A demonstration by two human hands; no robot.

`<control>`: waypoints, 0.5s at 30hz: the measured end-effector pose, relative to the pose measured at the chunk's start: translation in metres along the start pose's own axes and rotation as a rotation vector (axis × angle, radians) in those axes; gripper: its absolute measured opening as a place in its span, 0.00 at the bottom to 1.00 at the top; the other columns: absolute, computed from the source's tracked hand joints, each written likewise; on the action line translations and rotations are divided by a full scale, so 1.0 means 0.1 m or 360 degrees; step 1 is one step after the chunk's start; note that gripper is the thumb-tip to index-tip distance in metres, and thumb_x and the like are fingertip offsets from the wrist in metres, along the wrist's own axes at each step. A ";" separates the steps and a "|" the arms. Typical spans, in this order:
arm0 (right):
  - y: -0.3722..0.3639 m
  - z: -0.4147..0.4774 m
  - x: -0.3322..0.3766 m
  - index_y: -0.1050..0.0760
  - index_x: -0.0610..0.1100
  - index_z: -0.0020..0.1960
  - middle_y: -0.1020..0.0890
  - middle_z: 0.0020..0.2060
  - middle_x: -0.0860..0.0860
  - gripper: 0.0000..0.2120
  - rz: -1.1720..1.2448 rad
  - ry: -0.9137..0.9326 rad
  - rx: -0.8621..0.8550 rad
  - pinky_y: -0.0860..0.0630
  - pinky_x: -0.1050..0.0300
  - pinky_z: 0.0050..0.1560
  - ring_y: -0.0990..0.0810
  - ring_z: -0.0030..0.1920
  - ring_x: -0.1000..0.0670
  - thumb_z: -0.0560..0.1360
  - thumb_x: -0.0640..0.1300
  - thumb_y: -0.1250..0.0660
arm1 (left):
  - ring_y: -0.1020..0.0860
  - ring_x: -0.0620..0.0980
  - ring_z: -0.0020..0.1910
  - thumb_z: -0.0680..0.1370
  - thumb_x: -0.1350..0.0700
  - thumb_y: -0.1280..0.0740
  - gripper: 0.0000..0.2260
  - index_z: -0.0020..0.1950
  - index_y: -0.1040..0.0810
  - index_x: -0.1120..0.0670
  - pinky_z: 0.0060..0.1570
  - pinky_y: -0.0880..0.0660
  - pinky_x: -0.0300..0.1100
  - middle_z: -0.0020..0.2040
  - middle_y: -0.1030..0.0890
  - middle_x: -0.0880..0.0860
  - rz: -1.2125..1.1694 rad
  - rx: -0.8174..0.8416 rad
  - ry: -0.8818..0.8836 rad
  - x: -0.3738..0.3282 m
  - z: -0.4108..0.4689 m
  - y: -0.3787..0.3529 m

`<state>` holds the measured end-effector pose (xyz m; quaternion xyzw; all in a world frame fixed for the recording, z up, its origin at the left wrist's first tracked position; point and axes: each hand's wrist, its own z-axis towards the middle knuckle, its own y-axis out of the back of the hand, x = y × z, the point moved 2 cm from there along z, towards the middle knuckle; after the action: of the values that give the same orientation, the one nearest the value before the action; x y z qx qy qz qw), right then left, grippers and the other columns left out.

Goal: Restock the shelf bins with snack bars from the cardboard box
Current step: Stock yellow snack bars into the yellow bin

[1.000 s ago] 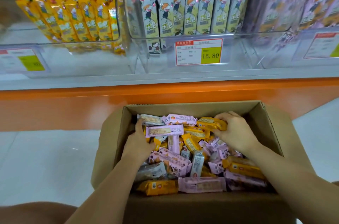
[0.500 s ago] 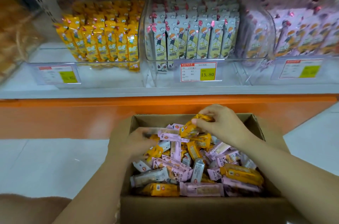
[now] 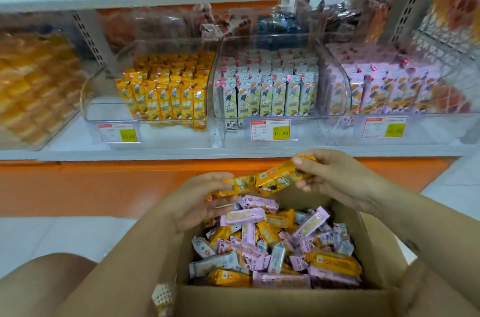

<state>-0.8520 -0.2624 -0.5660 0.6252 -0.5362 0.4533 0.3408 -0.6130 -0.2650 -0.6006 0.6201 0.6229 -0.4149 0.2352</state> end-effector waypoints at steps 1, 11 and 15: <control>-0.01 0.00 0.02 0.24 0.38 0.51 0.19 0.36 0.46 0.09 0.0066 -0.0018 -0.0006 0.23 0.65 0.35 0.21 0.34 0.52 0.73 0.41 0.33 | 0.16 0.53 0.44 0.77 0.63 0.35 0.09 0.56 0.23 0.56 0.45 0.19 0.44 0.48 0.17 0.54 0.0059 -0.0009 -0.0015 -0.03 -0.02 -0.02; -0.11 -0.08 0.38 0.25 0.49 0.53 0.16 0.44 0.48 0.13 -0.0227 0.0341 -0.0073 0.20 0.55 0.51 0.16 0.46 0.50 0.68 0.46 0.30 | 0.18 0.45 0.44 0.75 0.56 0.30 0.22 0.63 0.32 0.38 0.49 0.19 0.51 0.57 0.24 0.46 0.1095 0.0012 -0.0783 -0.52 -0.32 -0.26; -0.31 -0.10 0.63 0.24 0.52 0.52 0.19 0.50 0.52 0.09 -0.0768 0.0607 -0.0062 0.23 0.65 0.46 0.19 0.48 0.58 0.73 0.44 0.30 | 0.18 0.48 0.52 0.76 0.62 0.32 0.21 0.64 0.30 0.43 0.49 0.19 0.46 0.58 0.21 0.50 0.0740 0.0075 -0.1025 -0.78 -0.44 -0.23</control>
<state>-0.8230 -0.2705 -0.5022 0.6315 -0.3074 0.4579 0.5450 -0.6159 -0.2719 -0.5089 0.5880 0.3504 -0.5380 0.4920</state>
